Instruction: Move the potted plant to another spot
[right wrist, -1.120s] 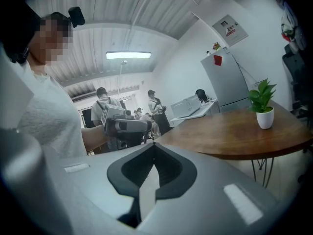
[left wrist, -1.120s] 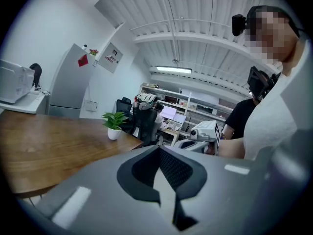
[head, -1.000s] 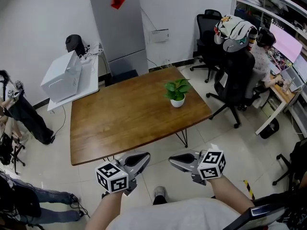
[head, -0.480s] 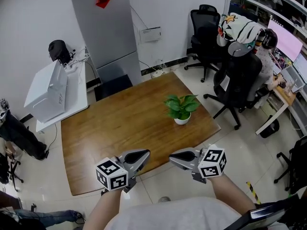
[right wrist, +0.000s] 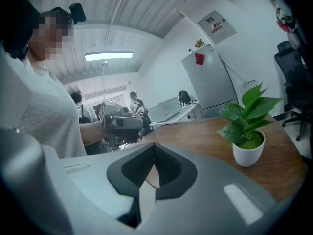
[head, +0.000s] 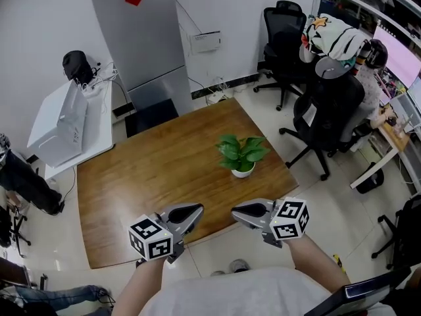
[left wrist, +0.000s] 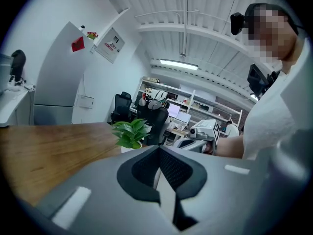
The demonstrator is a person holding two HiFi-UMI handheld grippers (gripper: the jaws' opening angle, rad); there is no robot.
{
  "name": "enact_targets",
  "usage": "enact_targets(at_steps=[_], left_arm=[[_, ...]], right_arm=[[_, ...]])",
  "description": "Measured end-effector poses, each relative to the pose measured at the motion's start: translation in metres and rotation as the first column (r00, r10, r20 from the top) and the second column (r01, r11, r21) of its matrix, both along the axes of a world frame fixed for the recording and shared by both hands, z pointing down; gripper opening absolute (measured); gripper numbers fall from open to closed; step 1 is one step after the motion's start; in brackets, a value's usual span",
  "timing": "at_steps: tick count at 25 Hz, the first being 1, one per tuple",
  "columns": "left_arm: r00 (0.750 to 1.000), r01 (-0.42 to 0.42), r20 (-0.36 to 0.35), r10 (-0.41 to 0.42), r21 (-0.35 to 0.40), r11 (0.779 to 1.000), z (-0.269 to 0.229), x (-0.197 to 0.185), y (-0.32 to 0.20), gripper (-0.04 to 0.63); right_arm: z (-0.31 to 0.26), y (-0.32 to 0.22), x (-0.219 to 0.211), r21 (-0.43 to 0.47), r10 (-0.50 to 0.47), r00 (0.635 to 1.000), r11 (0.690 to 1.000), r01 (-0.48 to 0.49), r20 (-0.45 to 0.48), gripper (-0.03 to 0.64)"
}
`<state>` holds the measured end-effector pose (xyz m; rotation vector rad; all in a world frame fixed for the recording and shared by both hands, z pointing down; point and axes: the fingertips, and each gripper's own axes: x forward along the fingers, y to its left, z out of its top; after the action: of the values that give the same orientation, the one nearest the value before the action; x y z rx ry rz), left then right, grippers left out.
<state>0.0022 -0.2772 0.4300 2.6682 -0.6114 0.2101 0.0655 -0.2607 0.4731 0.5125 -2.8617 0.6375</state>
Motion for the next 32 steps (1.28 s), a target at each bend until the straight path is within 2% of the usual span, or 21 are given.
enact_targets(at_steps=[5, 9, 12, 13, 18, 24, 26, 27, 32], left_arm=[[1.0, 0.015, 0.004, -0.015, -0.011, 1.0, 0.003, 0.009, -0.002, -0.012], [0.999, 0.039, 0.011, -0.039, -0.019, 0.999, 0.006, 0.007, -0.003, -0.012], [0.998, 0.06, 0.018, -0.06, -0.029, 0.998, 0.011, 0.002, -0.001, -0.014], [0.998, 0.067, 0.022, -0.066, -0.034, 0.997, 0.013, 0.0, 0.0, -0.013], [0.994, 0.108, 0.035, -0.106, -0.05, 0.993, 0.018, -0.015, 0.0, -0.012], [0.988, 0.149, 0.044, -0.146, -0.065, 0.987, 0.027, -0.029, -0.002, -0.012], [0.987, 0.157, 0.054, -0.153, -0.079, 0.985, 0.035, -0.031, -0.003, -0.012], [0.987, 0.158, 0.056, -0.153, -0.085, 0.984, 0.038, -0.031, -0.004, -0.012], [0.987, 0.15, 0.066, -0.144, -0.097, 0.984, 0.047, -0.029, -0.008, -0.012]], right_arm=[[0.009, -0.014, 0.024, 0.009, 0.02, 1.0, 1.0, -0.02, -0.019, 0.048], [0.034, -0.033, 0.043, 0.001, 0.066, 0.994, 0.998, -0.066, -0.089, 0.141], [0.064, -0.058, 0.059, -0.014, 0.128, 0.978, 0.991, -0.132, -0.163, 0.237], [0.075, -0.067, 0.063, -0.027, 0.149, 0.971, 0.987, -0.157, -0.187, 0.281], [0.126, -0.116, 0.081, -0.056, 0.218, 0.917, 0.966, -0.25, -0.335, 0.401], [0.166, -0.161, 0.1, -0.02, 0.306, 0.832, 0.935, -0.355, -0.463, 0.434], [0.172, -0.175, 0.097, 0.014, 0.326, 0.81, 0.93, -0.366, -0.486, 0.503], [0.174, -0.182, 0.094, 0.032, 0.333, 0.803, 0.93, -0.366, -0.493, 0.524], [0.18, -0.201, 0.084, 0.065, 0.346, 0.792, 0.929, -0.365, -0.503, 0.535]])
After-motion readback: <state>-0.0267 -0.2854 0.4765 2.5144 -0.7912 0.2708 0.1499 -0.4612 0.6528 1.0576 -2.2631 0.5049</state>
